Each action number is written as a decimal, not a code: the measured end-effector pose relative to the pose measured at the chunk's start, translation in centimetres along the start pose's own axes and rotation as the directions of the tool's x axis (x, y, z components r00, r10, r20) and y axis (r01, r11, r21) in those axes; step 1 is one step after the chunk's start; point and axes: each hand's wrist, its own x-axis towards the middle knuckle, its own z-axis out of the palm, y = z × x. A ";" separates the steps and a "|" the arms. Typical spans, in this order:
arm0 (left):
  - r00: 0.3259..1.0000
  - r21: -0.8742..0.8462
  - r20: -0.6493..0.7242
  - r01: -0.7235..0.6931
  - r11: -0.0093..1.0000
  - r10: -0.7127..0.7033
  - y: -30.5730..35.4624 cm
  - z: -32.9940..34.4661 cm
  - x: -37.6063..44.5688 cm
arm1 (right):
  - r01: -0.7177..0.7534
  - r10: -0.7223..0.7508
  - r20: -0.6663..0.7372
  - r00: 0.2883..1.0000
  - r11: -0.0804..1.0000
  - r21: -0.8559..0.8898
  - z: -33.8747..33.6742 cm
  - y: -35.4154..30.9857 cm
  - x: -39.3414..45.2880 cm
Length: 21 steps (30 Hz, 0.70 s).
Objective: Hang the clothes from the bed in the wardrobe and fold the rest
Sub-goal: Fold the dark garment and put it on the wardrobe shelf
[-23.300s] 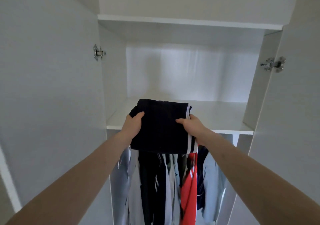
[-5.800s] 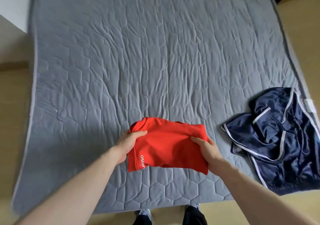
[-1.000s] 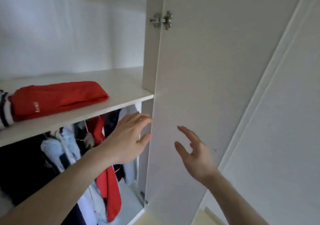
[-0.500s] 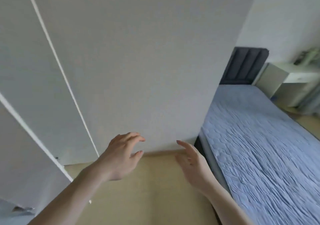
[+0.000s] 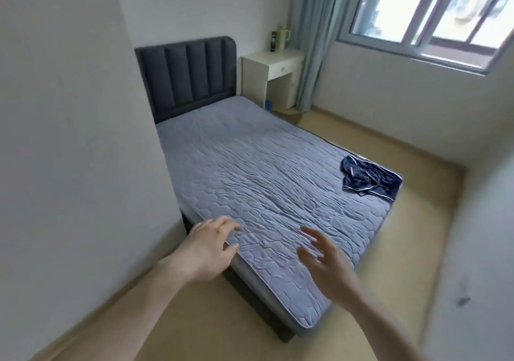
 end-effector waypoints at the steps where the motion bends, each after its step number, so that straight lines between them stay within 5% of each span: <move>1: 0.998 -0.013 0.043 -0.042 0.999 0.043 2.1 0.4 2.6 | -0.029 0.029 -0.036 0.999 1.000 0.003 -2.2 1.5 0.4; 10: 0.945 -0.077 0.175 -0.267 0.961 0.277 21.5 5.5 23.2 | -0.117 0.124 -0.260 0.958 0.992 0.043 -20.2 15.8 8.3; 21: 0.963 -0.165 0.242 -0.080 0.983 0.119 36.2 13.2 40.3 | -0.200 0.196 -0.116 0.974 0.980 -0.021 -39.0 31.2 21.6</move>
